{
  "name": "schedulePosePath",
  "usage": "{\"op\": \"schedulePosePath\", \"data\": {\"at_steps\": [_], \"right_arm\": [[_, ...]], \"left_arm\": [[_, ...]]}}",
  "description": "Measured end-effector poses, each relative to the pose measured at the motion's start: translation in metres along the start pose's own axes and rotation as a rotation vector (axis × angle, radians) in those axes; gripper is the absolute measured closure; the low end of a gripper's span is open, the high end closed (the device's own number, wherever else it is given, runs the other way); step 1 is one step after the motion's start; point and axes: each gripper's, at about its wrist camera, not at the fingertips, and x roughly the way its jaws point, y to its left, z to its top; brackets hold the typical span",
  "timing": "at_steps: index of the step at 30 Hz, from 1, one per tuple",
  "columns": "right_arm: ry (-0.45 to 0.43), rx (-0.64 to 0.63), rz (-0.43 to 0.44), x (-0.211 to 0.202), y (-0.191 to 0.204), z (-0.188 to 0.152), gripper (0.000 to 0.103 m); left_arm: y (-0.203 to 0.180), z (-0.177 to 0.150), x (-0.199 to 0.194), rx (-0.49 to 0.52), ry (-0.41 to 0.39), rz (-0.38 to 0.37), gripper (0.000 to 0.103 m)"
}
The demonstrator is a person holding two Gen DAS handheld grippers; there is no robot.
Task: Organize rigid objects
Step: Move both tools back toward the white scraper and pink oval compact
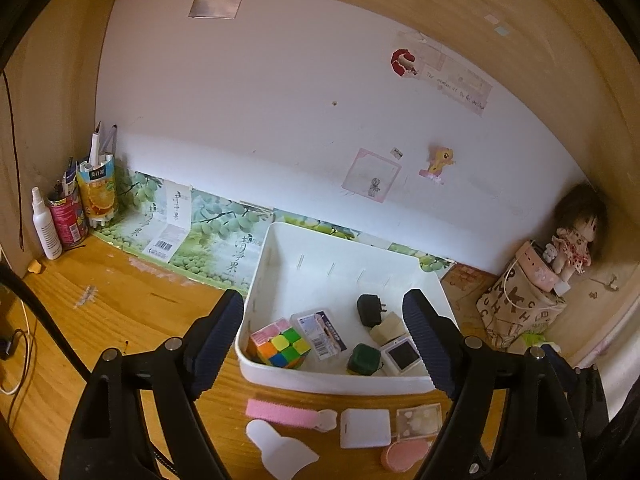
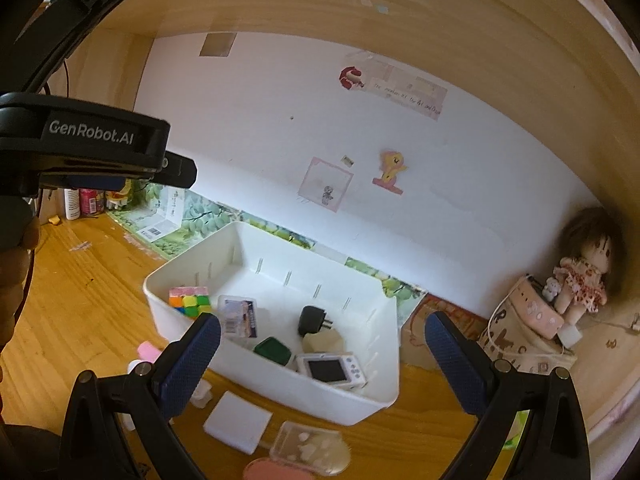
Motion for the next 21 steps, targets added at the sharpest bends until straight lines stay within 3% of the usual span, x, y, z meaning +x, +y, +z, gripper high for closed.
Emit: {"op": "schedulePosePath", "data": {"at_steps": [9, 21], "right_arm": [[0.08, 0.075, 0.054, -0.005, 0.023, -0.006, 0.001], [0.234, 0.243, 0.115, 0.0, 0.05, -0.027, 0.001]], "left_arm": [[0.018, -0.003, -0.002, 0.019, 0.049, -0.014, 0.019], [0.047, -0.021, 0.015, 0.057, 0.207, -0.019, 0.019]]}}
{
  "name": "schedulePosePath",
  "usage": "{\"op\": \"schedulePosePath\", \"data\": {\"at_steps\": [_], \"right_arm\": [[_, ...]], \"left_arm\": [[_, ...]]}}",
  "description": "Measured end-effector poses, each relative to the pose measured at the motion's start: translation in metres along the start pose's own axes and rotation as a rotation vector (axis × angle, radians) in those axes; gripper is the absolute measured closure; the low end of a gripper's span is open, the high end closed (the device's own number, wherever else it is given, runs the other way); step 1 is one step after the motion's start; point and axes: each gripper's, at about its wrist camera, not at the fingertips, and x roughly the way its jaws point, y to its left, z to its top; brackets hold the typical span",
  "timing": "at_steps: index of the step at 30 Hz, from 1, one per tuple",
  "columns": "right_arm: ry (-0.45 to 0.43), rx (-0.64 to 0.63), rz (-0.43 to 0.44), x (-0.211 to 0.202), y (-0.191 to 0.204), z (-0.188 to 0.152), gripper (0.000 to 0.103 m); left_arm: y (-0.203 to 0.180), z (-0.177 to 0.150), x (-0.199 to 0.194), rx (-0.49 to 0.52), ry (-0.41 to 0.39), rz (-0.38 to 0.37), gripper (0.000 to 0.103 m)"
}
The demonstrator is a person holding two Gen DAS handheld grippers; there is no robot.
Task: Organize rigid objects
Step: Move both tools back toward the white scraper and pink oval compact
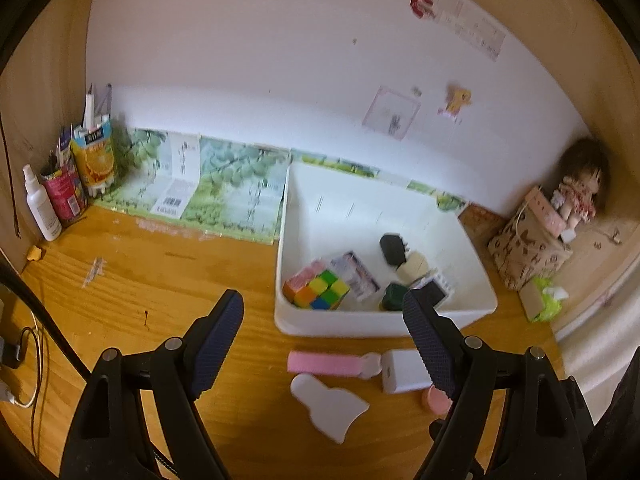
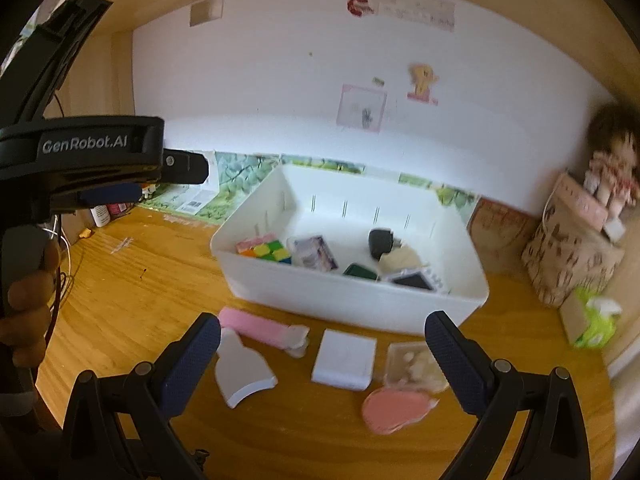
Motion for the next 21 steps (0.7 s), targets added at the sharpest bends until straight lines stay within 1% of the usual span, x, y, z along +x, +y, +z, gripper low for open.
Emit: {"op": "schedulePosePath", "data": {"at_steps": [5, 11, 15, 21], "right_arm": [[0.055, 0.045, -0.014, 0.006, 0.011, -0.013, 0.001], [0.115, 0.103, -0.045, 0.012, 0.016, -0.031, 0.001], [0.154, 0.141, -0.062, 0.016, 0.015, -0.04, 0.001], [0.206, 0.193, -0.09, 0.019, 0.011, -0.055, 0.001]], "left_arm": [[0.01, -0.009, 0.013, 0.007, 0.067, 0.026, 0.019], [0.019, -0.026, 0.038, 0.021, 0.207, 0.04, 0.019], [0.02, -0.038, 0.053, 0.032, 0.299, 0.022, 0.019], [0.015, -0.056, 0.069, 0.058, 0.407, -0.024, 0.019]]}}
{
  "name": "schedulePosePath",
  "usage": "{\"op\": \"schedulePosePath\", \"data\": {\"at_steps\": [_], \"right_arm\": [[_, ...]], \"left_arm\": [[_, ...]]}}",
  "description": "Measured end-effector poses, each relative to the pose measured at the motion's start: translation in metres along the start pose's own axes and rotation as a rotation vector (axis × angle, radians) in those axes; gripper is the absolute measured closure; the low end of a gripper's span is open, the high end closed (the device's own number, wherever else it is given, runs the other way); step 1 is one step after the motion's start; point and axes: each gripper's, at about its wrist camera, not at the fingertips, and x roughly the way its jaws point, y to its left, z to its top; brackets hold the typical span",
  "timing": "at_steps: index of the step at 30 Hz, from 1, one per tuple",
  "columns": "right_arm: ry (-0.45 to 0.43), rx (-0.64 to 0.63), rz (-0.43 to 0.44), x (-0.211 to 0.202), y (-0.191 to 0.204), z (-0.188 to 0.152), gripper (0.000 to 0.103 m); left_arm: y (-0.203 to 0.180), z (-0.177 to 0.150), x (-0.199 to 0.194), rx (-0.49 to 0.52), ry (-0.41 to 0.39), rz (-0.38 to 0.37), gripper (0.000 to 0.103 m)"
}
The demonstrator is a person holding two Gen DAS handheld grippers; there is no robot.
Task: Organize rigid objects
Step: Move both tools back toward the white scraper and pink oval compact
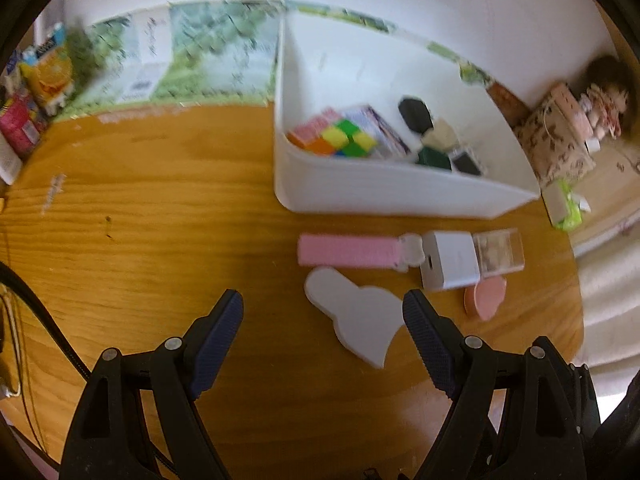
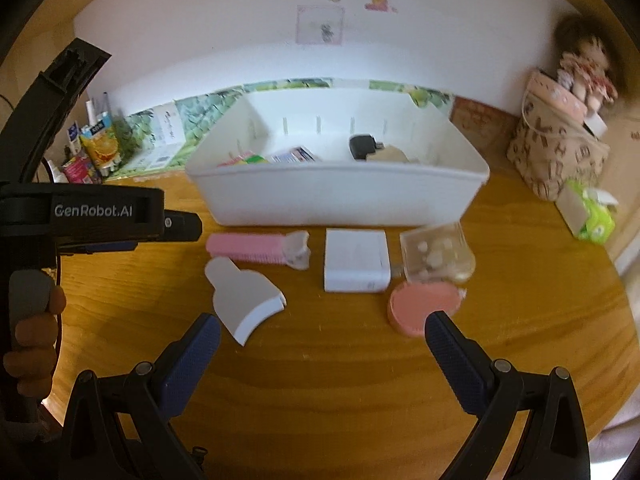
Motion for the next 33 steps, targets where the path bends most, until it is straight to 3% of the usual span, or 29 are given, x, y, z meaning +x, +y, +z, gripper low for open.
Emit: {"op": "schedulePosePath", "data": {"at_steps": [10, 33], "right_arm": [[0.048, 0.08, -0.044, 0.008, -0.02, -0.014, 0.001], [0.109, 0.219, -0.062, 0.039, -0.067, -0.021, 0.001]], "left_arm": [[-0.018, -0.009, 0.027, 0.064, 0.134, -0.038, 0.019], [-0.034, -0.001, 0.061, 0.086, 0.245, 0.028, 0.019]]}}
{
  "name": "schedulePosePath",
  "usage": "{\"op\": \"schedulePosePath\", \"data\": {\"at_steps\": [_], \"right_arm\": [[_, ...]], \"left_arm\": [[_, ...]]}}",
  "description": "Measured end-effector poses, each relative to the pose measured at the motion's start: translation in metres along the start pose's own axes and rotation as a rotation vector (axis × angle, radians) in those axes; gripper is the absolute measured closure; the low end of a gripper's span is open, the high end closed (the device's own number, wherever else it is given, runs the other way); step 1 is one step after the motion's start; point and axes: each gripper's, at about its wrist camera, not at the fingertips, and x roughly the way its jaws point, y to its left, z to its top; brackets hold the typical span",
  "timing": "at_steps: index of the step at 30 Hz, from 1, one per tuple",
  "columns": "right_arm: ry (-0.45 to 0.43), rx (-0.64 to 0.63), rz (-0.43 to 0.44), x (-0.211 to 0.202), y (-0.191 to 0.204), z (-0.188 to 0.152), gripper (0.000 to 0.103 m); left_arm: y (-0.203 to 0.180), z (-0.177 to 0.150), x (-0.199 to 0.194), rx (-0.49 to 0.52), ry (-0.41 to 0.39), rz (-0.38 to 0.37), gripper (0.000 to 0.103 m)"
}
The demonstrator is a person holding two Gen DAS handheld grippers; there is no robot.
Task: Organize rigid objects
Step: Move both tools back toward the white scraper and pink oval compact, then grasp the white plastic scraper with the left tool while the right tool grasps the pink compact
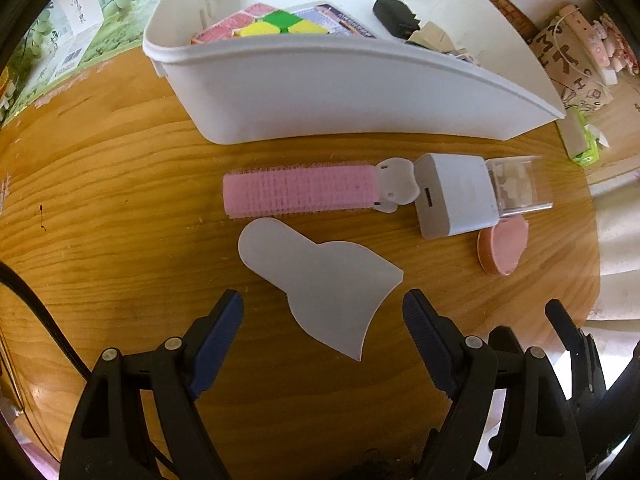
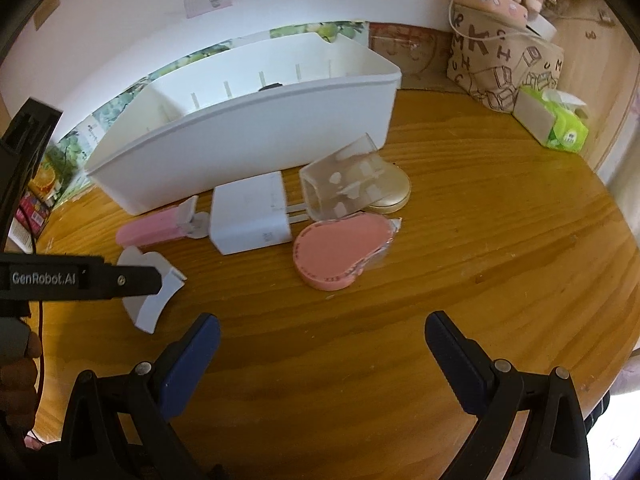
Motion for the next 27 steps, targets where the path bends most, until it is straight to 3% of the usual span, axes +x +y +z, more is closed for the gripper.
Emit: {"op": "schedulePosePath", "data": {"at_steps": [10, 27], "right_arm": [[0.033, -0.037, -0.005, 0.024, -0.008, 0.016, 0.001], [0.081, -0.115, -0.034, 0.059, -0.013, 0.032, 0.001]], "left_arm": [[-0.003, 0.009, 0.015, -0.026, 0.043, 0.023, 0.017], [-0.034, 0.037, 0.036, 0.03, 0.056, 0.182, 0.017]]}}
